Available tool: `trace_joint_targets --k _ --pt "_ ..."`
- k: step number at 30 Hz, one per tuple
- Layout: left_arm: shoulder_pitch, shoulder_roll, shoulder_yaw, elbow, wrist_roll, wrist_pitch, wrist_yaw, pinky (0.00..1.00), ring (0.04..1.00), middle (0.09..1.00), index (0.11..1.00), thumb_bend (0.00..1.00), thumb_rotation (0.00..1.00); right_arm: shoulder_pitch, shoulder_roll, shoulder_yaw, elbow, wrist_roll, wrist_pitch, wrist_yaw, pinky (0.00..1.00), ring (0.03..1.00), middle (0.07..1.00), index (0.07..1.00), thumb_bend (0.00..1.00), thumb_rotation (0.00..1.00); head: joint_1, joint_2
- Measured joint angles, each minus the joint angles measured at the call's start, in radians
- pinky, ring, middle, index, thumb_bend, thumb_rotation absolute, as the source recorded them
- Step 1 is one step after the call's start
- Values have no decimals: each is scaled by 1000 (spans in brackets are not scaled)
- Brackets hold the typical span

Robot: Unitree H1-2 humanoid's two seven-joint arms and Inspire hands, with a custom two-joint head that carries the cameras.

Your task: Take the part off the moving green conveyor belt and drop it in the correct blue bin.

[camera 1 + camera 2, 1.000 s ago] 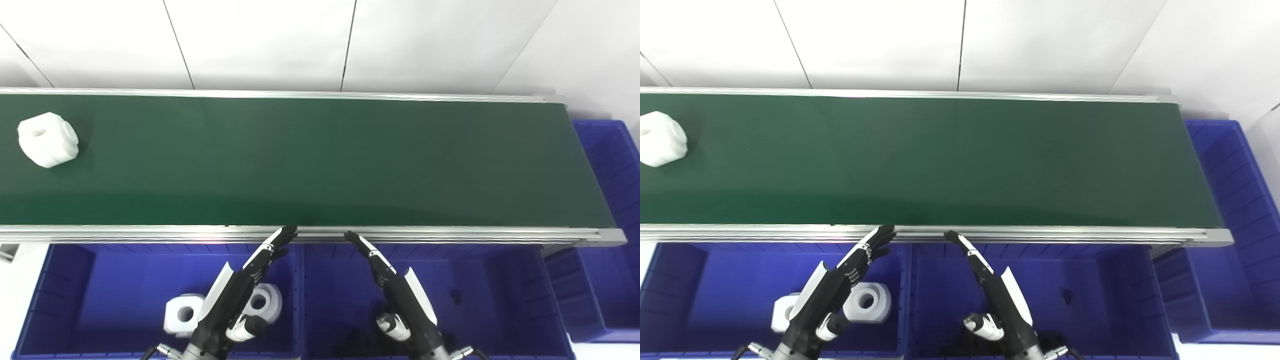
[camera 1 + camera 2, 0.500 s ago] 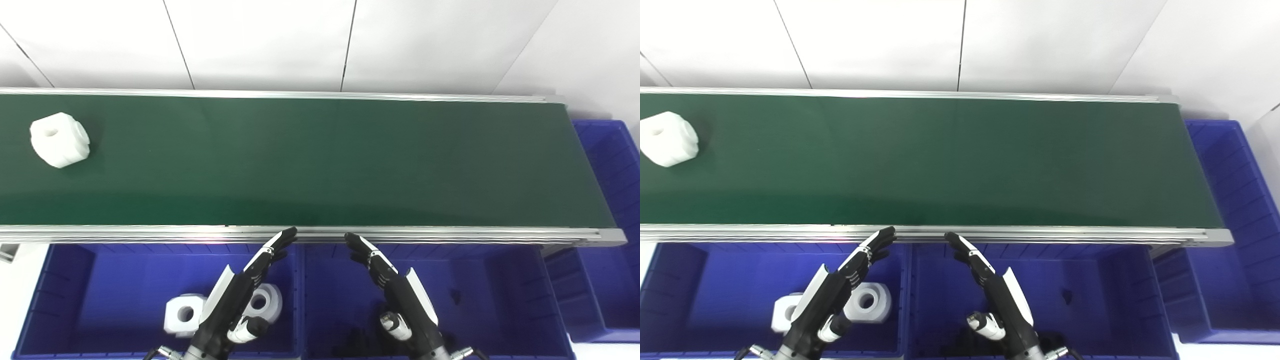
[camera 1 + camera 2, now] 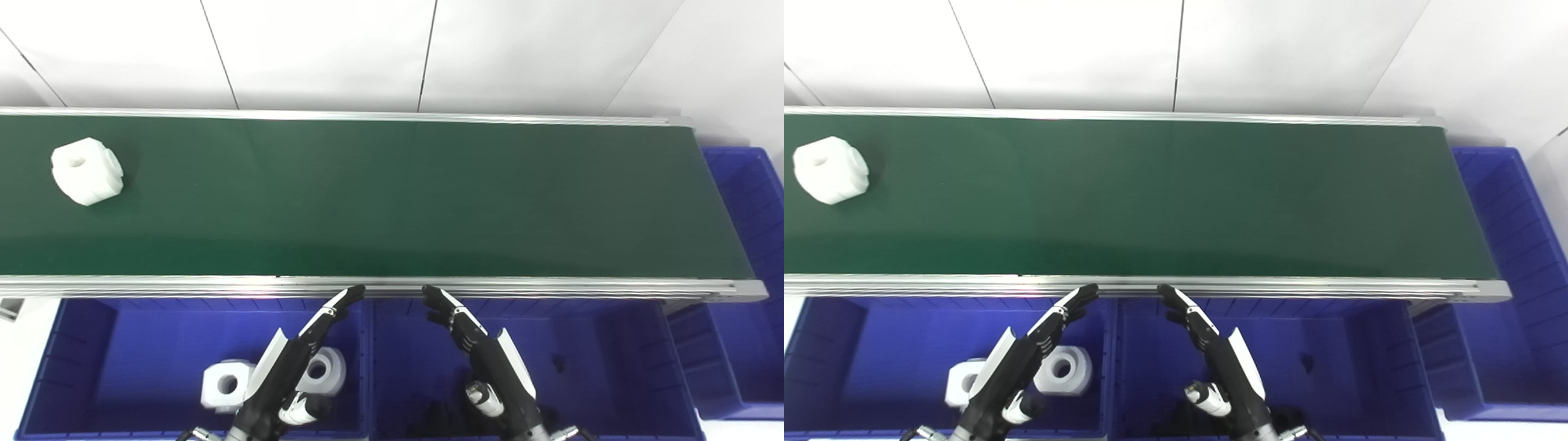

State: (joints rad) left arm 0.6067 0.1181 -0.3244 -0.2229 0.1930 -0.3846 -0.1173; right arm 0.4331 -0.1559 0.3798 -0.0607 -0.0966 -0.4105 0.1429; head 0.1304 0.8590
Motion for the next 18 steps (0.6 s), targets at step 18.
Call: trace_joint_targets --k 18 --pt "0 -1 0 0 14 2 0 944 959 937 918 973 1000 0 0 0 6 6 0 2 867 913 930 899 1000 982 -2 -6"
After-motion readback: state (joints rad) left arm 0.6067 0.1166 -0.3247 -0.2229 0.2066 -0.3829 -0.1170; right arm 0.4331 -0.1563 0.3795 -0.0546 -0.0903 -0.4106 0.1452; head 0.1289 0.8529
